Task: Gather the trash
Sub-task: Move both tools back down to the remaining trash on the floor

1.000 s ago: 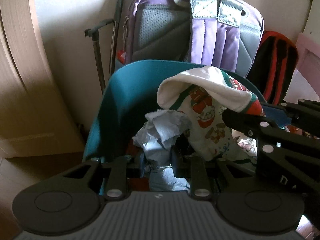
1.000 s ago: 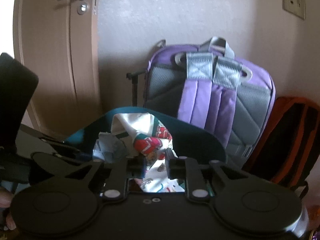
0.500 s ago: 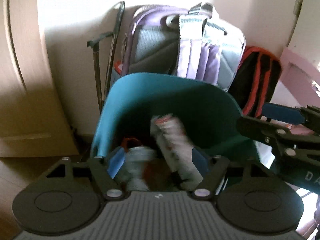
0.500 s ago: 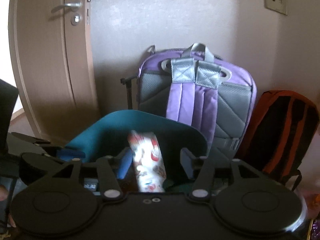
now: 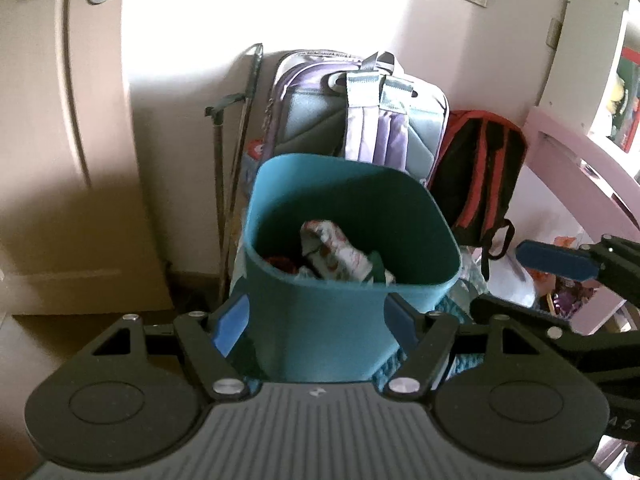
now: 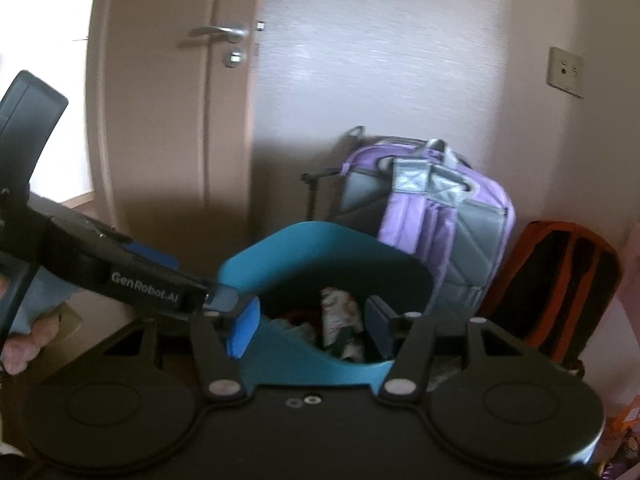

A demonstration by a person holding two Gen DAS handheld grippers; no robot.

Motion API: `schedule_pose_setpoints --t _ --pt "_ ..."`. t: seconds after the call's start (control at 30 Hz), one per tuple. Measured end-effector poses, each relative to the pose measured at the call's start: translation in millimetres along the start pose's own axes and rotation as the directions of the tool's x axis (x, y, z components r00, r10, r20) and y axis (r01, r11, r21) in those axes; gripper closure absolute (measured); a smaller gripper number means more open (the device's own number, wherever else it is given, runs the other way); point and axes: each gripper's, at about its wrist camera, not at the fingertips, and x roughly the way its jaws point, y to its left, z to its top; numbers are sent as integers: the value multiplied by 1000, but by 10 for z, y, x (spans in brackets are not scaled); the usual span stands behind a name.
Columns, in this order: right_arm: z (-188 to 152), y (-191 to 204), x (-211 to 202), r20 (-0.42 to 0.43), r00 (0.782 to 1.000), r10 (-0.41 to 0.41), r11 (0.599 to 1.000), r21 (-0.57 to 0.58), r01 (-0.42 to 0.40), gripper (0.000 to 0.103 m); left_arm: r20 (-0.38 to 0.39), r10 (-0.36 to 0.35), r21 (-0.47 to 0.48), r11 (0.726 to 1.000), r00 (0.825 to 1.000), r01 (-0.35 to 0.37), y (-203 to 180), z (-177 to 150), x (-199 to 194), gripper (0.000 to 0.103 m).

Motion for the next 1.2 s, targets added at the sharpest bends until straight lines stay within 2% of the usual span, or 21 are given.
schedule_pose_setpoints --t 0.07,0.23,0.37,0.53,0.77,0.97,1.13,1.2 --pt "-82 122 -50 -6 1000 21 1000 -10 -21 44 0 0 -5 1000 1000 0 49 -131 -109 21" --pt "-323 411 -102 -24 996 80 997 -18 -81 43 -4 8 -15 1000 1000 -8 241 -470 -266 20" --pt "-529 621 -28 -44 991 128 991 -32 -129 43 -18 23 -42 999 1000 -24 448 -720 -245 18" --pt "-873 872 209 -74 983 169 983 -57 -173 42 -58 55 -85 995 997 -60 779 -1012 -15 11" --pt "-1441 1125 803 -177 955 236 968 -46 -248 42 -148 96 -130 985 984 -116 1342 -1447 528 10" --pt "-2010 1375 1500 -299 926 230 960 -89 -267 42 -279 117 -174 970 953 -170 1899 -1884 1244 10" --pt "-2561 1573 1996 -408 888 214 950 -123 -286 42 -377 130 -153 968 917 -200 2206 -2268 1913 10" --pt "-2789 1620 2209 -463 860 215 942 -134 -307 42 -419 128 -146 967 899 -206 2314 -2472 2174 10"
